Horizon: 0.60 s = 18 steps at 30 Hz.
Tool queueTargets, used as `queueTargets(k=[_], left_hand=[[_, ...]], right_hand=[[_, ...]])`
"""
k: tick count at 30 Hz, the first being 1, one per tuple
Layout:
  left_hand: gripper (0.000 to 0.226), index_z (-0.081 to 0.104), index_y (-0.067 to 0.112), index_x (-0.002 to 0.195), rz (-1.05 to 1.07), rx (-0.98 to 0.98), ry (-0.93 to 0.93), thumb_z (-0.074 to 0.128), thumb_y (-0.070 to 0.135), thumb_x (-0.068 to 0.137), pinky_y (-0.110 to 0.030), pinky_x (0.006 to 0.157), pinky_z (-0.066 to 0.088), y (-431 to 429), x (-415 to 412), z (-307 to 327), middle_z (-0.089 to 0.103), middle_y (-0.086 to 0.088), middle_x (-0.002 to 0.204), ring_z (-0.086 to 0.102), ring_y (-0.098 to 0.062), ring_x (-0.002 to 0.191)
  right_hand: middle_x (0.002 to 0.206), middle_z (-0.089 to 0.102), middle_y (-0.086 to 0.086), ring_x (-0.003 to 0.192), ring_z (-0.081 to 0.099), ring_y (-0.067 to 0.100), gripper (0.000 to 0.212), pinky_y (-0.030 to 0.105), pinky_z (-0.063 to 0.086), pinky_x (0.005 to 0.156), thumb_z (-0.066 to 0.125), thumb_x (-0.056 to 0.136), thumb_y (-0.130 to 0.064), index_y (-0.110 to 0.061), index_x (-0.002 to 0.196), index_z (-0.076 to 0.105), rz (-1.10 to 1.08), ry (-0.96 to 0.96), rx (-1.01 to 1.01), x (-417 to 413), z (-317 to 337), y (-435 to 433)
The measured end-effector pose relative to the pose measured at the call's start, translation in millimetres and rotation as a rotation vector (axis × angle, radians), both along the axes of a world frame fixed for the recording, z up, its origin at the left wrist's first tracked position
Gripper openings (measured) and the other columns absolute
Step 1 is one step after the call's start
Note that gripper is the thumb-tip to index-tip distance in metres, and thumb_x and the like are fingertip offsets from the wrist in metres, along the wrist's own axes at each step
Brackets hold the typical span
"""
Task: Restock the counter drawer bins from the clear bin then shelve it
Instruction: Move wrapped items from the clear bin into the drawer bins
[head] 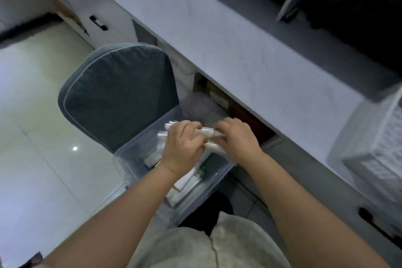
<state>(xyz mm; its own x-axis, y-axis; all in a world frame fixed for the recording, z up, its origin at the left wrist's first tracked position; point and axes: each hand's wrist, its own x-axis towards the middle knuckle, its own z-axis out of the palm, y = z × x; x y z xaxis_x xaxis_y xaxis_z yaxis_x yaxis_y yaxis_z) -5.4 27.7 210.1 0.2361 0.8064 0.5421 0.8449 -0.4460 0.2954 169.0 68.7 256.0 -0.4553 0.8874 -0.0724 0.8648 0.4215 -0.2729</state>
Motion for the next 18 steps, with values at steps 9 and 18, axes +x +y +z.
queueTargets(k=[9,18], left_hand=[[0.011,0.066,0.012,0.084,-0.439,0.076,0.136,0.066,0.01,0.073,-0.051,0.102,0.04,24,129,102,0.071,-0.008,0.107,0.064,-0.028,0.106],[0.034,0.069,0.001,0.099,-0.745,0.101,0.207,0.069,0.001,0.065,-0.044,0.064,0.052,6,336,186,0.066,-0.016,0.08,0.061,-0.035,0.07]], right_hand=[[0.104,0.06,0.002,0.099,0.052,0.025,0.023,0.041,0.045,0.083,0.055,0.087,-0.022,-0.022,0.109,0.061,-0.402,0.096,0.1,138,94,-55],[0.106,0.056,-0.001,0.101,0.049,0.021,0.021,0.043,0.046,0.088,0.054,0.093,-0.019,-0.021,0.113,0.06,-0.706,0.171,0.234,320,153,-137]])
